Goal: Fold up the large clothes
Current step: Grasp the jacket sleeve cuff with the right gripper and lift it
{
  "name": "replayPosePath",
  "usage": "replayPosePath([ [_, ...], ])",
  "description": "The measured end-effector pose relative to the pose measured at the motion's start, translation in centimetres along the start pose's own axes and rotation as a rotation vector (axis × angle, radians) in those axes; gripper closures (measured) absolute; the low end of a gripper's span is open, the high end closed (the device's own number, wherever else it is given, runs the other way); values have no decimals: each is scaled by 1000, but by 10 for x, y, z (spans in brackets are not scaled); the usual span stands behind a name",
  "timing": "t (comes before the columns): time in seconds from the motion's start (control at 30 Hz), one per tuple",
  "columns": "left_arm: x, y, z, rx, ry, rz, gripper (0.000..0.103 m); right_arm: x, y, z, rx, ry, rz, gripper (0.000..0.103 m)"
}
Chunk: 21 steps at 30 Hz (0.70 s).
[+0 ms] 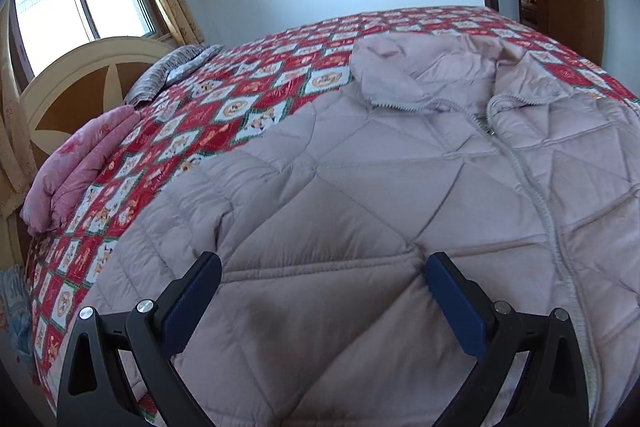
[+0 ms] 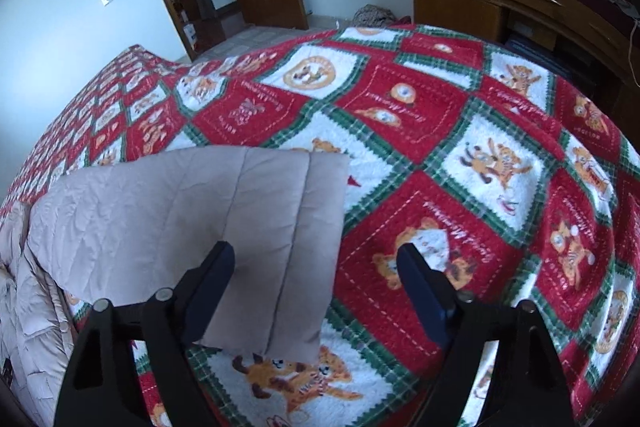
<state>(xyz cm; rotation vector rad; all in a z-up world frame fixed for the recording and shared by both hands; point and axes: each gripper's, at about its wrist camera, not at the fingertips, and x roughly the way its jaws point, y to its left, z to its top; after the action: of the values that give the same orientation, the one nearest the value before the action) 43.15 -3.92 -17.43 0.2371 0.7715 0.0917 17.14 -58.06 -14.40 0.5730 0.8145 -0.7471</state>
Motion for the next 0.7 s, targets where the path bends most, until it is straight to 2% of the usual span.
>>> replayPosePath([
  [0.13, 19, 0, -3, -6, 37, -15, 1, 8, 5, -3, -38, -10, -42, 28],
  [0.17, 20, 0, -2, -8, 39, -18, 1, 8, 8, -3, -53, -13, -37, 41],
  [0.2, 21, 1, -2, -10, 40, -20, 1, 7, 11, -3, -69, -16, -22, 60],
  [0.3, 18, 1, 1, -14, 50, -26, 1, 5, 23, -1, -128, -7, -12, 86],
  [0.5, -8, 14, 12, -13, 10, -24, 1, -9, 42, 12, -181, -60, -25, 92],
  [0.7, 0, 29, 30, -8, -16, 66, 1, -35, 96, 15, -308, -161, 10, 93],
])
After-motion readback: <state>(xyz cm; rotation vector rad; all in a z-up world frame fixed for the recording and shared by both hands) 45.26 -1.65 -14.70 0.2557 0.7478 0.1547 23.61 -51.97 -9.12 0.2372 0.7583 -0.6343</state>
